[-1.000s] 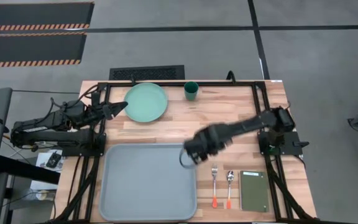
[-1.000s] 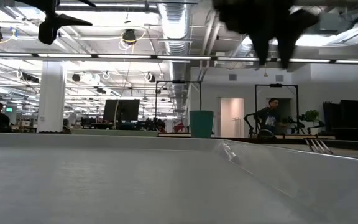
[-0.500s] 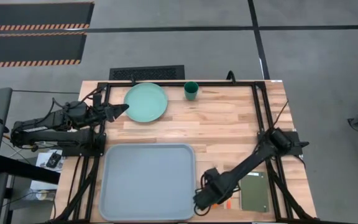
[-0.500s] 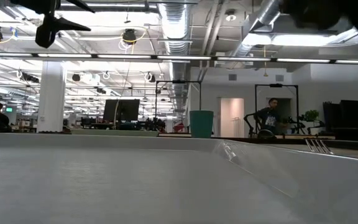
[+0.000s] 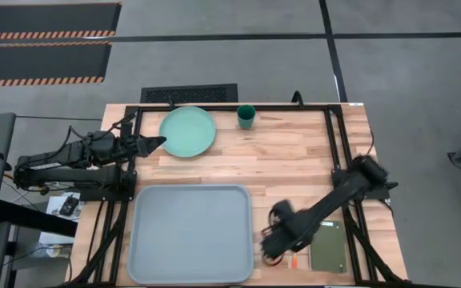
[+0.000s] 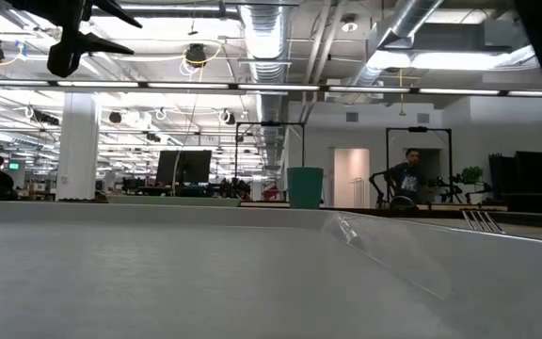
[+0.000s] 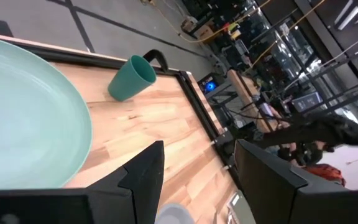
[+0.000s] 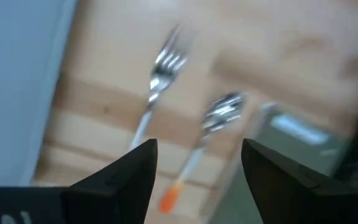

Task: Pick and place plate/cup/fork/spoon on tray
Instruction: Put the orange fork on the left of the gray tray

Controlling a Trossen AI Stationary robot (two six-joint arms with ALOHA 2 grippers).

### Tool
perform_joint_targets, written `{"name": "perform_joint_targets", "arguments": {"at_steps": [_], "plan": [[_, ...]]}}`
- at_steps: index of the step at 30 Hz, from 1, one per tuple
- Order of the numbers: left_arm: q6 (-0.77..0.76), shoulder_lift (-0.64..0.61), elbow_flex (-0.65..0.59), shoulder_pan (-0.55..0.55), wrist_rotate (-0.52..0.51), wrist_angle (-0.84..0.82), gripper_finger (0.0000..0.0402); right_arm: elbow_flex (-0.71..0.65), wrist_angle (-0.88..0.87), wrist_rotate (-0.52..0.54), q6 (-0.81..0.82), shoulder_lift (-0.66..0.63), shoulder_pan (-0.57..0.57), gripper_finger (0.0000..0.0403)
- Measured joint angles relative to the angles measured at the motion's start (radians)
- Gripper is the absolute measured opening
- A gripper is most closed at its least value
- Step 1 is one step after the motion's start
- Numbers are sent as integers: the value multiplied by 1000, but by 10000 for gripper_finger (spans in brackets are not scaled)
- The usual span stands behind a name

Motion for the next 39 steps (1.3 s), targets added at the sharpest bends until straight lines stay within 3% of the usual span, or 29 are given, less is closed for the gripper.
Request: {"name": "perform_joint_targets", "arguments": {"at_steps": [4,10,14,18,22,32,39], "plan": [[-22,0,0,0,-1,0,183,-49,-15,108,-18,-217,12,260],[-29,4,0,0,-2,-3,183,-288,-28,187,229,-551,64,260],[-21,4,0,0,-2,-4,183,-505,113,209,447,-640,98,260],[-19,4,0,0,0,-4,183,-656,490,192,417,-577,81,260],[-19,4,0,0,3,-5,183,-661,696,170,345,-447,36,260],[13,4,0,0,56,-10,183,-371,657,13,212,-71,-32,260],[13,4,0,0,57,-40,183,-284,599,-37,241,55,-23,260]]}}
